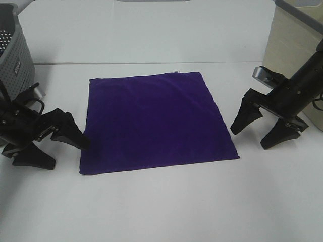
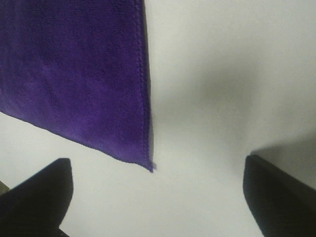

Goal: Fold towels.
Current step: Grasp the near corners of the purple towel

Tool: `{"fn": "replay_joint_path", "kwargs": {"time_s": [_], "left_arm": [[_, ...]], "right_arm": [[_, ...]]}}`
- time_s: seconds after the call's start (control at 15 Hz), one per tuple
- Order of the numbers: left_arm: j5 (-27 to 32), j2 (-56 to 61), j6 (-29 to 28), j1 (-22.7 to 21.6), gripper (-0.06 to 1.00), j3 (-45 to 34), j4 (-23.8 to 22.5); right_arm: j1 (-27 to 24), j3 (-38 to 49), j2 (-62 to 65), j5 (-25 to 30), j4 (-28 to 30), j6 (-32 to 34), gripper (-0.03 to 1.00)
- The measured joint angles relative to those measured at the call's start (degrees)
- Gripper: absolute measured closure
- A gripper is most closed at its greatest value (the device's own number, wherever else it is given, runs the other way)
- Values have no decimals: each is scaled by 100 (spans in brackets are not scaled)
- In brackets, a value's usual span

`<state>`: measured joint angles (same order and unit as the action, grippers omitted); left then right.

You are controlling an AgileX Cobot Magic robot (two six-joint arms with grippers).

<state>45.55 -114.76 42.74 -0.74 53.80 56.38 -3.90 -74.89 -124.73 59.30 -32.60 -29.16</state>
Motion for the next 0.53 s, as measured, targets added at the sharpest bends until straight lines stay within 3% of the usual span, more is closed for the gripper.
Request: {"fn": "replay_joint_path", "kwargs": {"time_s": [0.33,0.53], "left_arm": [[29,-29,11,6,0,11,34],[-332,-34,-246,567,9,46,0]], "right_arm": [[-6,0,-29,6,-46,6,5],[57,-17,-103,-46,-390,11,5]]}}
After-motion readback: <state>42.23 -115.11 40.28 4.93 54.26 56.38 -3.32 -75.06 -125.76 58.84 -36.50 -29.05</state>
